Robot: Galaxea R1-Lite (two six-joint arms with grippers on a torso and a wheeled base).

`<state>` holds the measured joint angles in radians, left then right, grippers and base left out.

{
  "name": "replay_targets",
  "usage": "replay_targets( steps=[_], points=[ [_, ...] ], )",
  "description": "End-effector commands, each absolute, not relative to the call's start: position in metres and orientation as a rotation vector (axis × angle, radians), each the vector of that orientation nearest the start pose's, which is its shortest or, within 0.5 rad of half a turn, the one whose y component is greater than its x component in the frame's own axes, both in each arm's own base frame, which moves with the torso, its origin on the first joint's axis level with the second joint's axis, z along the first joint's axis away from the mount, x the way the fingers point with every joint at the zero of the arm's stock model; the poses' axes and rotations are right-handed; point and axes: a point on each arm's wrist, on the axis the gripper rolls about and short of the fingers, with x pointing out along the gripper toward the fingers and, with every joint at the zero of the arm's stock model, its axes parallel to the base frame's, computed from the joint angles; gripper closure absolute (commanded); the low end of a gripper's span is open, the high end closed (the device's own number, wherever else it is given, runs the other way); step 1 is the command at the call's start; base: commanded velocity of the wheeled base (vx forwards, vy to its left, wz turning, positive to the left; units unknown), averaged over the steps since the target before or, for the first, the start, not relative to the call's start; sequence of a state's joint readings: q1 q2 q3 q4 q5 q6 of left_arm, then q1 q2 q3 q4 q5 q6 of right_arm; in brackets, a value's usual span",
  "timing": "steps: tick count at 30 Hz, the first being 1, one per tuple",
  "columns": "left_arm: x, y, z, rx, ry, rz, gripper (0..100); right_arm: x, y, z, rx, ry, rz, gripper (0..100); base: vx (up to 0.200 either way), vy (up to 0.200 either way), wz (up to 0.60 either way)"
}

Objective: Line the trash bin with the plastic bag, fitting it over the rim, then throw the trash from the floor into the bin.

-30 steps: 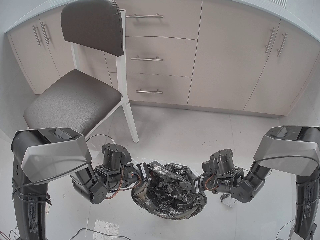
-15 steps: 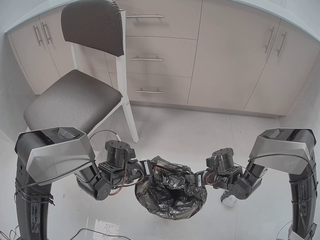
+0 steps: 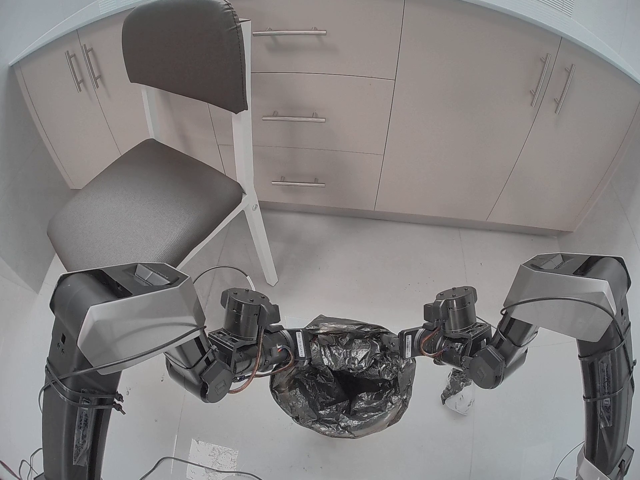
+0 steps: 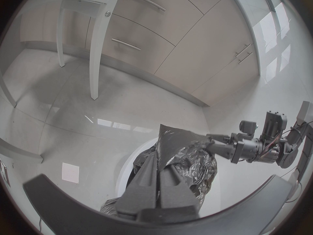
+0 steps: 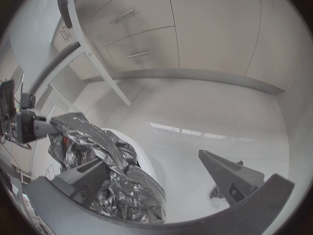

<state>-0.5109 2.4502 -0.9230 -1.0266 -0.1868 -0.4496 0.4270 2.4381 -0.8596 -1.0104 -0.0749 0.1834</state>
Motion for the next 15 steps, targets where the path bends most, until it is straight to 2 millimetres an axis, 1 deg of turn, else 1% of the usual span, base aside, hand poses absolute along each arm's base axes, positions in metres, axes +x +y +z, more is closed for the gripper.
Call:
replay_targets(
  steps=[1,2,3,5,15],
  points=[
    [0.350,-0.202,-0.036,-0.333,0.657,-0.554,100,0.362,0.153,-0.045,0.074,0.519,0.321,0,0.000,0.000,0.00],
    [0.350,-0.202,-0.036,-0.333,0.657,-0.554,100,0.363,0.154,-0.045,0.076,0.514,0.326,0,0.000,0.000,0.00],
    [0.350,-0.202,-0.036,-0.333,0.655,-0.554,100,0.364,0.152,-0.053,0.098,0.489,0.348,0,0.000,0.000,0.00],
    [0.350,-0.202,-0.036,-0.333,0.655,-0.554,100,0.364,0.152,-0.059,0.100,0.491,0.349,0,0.000,0.000,0.00],
    [0.350,-0.203,-0.036,-0.331,0.654,-0.551,100,0.365,0.152,-0.060,0.129,0.495,0.347,0,0.000,0.000,0.00]
  ],
)
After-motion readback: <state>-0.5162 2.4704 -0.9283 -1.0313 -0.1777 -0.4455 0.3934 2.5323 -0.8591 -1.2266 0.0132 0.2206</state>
